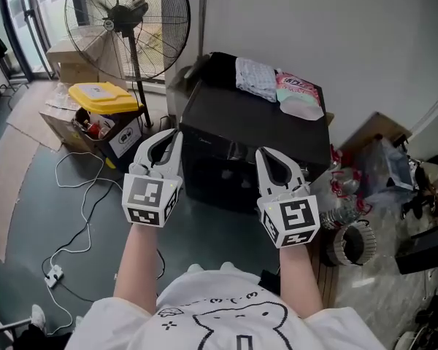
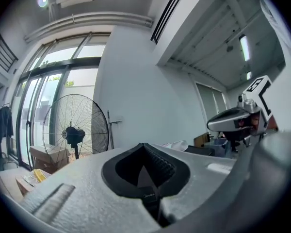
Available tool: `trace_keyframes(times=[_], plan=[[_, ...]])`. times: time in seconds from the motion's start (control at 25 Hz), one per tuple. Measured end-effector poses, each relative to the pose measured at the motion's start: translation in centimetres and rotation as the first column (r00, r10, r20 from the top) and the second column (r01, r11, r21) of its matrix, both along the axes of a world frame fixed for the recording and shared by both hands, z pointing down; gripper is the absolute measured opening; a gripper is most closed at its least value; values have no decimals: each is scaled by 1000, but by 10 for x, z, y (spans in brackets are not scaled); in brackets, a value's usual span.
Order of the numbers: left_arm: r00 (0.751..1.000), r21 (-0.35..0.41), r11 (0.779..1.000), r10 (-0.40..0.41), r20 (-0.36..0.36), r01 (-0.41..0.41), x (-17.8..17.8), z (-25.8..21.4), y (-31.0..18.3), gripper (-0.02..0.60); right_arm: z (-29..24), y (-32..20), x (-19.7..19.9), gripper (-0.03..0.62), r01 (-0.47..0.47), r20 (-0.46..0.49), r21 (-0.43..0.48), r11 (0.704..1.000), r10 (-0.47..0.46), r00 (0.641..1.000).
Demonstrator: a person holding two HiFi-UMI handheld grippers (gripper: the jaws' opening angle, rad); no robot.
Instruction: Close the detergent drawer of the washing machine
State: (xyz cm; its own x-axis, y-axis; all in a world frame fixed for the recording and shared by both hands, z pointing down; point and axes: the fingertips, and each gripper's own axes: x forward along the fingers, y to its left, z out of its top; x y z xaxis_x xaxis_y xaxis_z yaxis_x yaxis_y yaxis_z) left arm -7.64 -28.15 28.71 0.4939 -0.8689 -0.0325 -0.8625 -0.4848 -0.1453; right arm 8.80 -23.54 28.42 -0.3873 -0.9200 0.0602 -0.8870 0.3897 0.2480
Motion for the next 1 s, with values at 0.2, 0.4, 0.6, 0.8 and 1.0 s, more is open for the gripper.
trace_keyframes(times=[0.2,0.4,0.6,0.8,1.0], plan=[[1000,27,999,-29,4,29,5,-14,10,17,-13,3,18,-2,1,-2,28,1000,-1,1000],[1000,62,998,-29,-11,30,15,-30,18,17,-27,6,33,-2,26,-24,51,998,-25,999],[999,86,995,-41,-6,41,23,-43,25,17,-41,10,47,-2,36,-17,82,996,-35,999],[999,101,994,-48,11,47,28,-55,32,17,-53,14,61,-2,25,13,113,993,-26,1000],[998,119,992,-44,34,40,37,-65,34,17,-62,16,73,-2,18,30,132,991,-23,999]])
